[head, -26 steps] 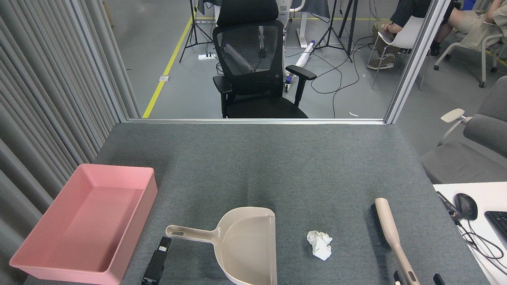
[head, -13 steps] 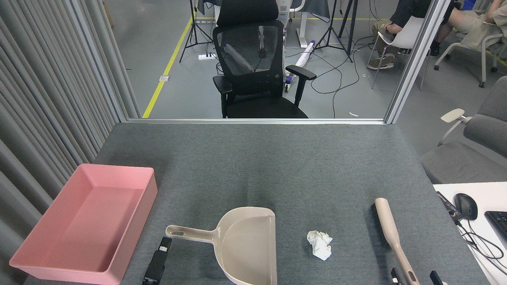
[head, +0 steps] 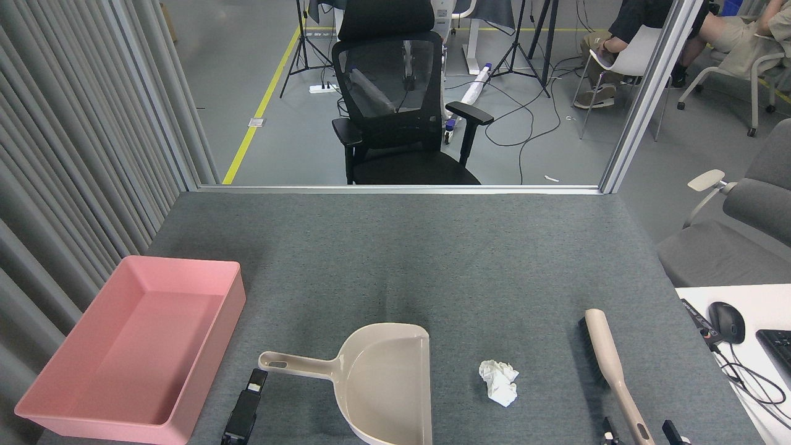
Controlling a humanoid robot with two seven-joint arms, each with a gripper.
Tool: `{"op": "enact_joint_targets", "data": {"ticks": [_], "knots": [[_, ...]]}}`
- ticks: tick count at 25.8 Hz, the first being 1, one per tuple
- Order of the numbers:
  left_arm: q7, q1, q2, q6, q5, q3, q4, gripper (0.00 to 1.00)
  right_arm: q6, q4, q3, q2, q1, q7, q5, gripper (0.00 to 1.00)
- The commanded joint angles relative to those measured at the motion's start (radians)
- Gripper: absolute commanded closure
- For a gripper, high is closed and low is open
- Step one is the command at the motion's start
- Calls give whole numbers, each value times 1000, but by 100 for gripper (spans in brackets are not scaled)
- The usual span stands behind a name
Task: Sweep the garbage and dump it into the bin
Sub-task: 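Grasp the dustpan handle with the left gripper and the brush handle with the right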
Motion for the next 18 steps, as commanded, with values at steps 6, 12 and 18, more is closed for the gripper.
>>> {"op": "enact_joint_targets", "data": {"ticks": [6, 12, 18], "knots": [[0, 0, 0, -3, 0, 0, 2, 1, 23, 10, 8, 0, -2, -1, 17, 4], [1, 0, 0, -6, 0, 0, -1, 1, 25, 10, 8, -3, -14, -1, 17, 9], [1, -2, 0, -6, 0, -1, -5, 1, 28, 8, 8, -25, -16, -1, 17, 9]]}}
